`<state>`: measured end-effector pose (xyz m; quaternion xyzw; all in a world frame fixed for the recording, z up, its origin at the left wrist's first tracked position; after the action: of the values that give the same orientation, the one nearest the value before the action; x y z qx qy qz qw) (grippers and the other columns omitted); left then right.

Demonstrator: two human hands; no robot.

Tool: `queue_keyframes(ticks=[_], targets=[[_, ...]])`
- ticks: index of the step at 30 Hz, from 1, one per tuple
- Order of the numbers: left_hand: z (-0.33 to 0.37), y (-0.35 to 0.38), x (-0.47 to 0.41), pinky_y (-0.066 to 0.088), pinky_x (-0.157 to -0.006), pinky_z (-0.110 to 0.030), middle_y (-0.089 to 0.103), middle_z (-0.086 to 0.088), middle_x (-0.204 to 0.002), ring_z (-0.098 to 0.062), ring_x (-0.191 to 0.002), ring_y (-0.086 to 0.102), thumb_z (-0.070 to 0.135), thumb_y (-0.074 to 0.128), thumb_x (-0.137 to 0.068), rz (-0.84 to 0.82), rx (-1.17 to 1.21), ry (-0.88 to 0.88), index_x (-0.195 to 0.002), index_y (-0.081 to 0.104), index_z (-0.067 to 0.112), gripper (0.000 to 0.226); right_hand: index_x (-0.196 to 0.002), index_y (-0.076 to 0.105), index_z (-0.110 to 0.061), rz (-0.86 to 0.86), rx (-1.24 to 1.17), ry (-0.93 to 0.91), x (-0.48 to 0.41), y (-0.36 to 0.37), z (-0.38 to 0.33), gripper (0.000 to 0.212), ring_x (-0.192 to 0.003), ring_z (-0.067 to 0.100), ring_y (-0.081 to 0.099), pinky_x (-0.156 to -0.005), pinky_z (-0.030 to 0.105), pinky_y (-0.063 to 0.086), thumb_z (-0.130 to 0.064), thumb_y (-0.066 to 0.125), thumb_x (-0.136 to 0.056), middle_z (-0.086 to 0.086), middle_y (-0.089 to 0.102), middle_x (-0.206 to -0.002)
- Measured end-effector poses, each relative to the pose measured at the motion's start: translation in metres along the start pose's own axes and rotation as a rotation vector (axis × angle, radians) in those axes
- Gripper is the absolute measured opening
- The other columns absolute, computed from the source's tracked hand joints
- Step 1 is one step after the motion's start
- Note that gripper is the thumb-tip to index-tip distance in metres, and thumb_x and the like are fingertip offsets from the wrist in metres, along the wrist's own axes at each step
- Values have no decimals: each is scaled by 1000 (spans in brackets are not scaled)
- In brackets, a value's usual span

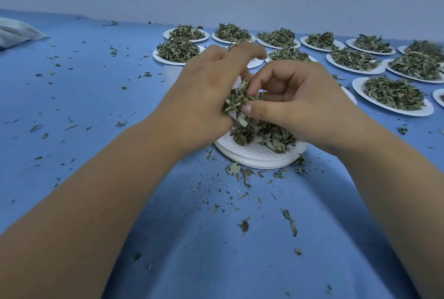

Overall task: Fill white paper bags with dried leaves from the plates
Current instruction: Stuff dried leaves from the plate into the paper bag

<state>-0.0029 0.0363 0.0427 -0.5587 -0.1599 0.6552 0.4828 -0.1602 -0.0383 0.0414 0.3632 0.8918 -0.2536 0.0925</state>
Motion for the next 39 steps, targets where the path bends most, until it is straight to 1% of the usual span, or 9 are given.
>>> queue_keyframes(ticks=[2,6,12,15,17,21,31,35,39], targets=[[0,0,-1,40,-91,-32,57,15,-110,-12,-113,43,18,55,-70,23,23,4,-138,46,33,71,-79,60,-24,25,-33,24,-2,-2,0,26,-69,18,60,-72,35,54,-15,84,-73,30,64,-80],[1,3,-2,39,-100,-42,47,13,-124,-17,-121,41,13,67,-70,58,-25,49,-137,49,25,70,-90,55,-25,73,-121,100,-4,-4,3,38,-69,13,66,-72,30,55,-15,84,-68,-4,71,-72],[-9,3,8,31,-110,-32,32,10,-145,-14,-137,31,31,87,-67,-70,68,-108,-145,34,34,95,-99,63,-32,173,-15,114,-4,-10,4,41,-62,8,56,-62,26,49,-23,86,-68,-7,66,-83],[-8,-9,11,40,-97,-19,46,12,-128,-4,-118,46,21,61,-69,43,250,-252,-128,45,38,64,-102,66,-33,189,29,119,-2,-14,7,38,-63,7,56,-63,22,49,-23,89,-73,-7,67,-85],[-9,-13,7,48,-83,-27,56,8,-111,-9,-98,56,18,50,-67,119,440,-352,-112,55,33,48,-103,67,-33,203,51,121,-2,-14,8,38,-61,4,57,-64,18,49,-24,90,-75,-6,69,-88],[-3,-3,6,59,-81,-40,65,7,-87,-16,-81,68,17,66,-79,120,500,-424,-94,65,26,17,-101,68,-33,201,28,94,-2,-12,8,38,-63,4,58,-65,18,51,-20,91,-74,-3,71,-87],[0,1,7,60,-83,-42,69,-14,-88,-32,-76,68,-4,73,-84,138,586,-395,-92,69,10,17,-91,69,-31,238,119,50,-3,-9,4,29,-54,3,54,-58,17,49,-16,89,-75,-12,64,-78],[1,-1,7,62,-80,-34,69,-2,-79,-14,-72,67,2,80,-81,158,601,-398,-87,70,15,17,-81,66,-30,302,222,81,-6,-9,6,20,-51,3,50,-51,15,42,-16,79,-75,-15,59,-68],[6,2,6,61,-75,-33,70,-3,-77,-19,-67,67,6,82,-81,169,537,-381,-84,71,16,16,-78,61,-29,363,390,74,-9,-5,5,18,-56,7,56,-52,17,39,-18,74,-73,-13,57,-68]])
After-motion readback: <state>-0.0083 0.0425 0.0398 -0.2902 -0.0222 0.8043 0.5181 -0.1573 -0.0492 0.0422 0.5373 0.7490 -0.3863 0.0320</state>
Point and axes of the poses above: each hand's wrist, its own x-axis away from the middle knuckle, its own y-axis out of the palm, z = x × y, the point moved 2 cm from there along -x, towards the middle knuckle
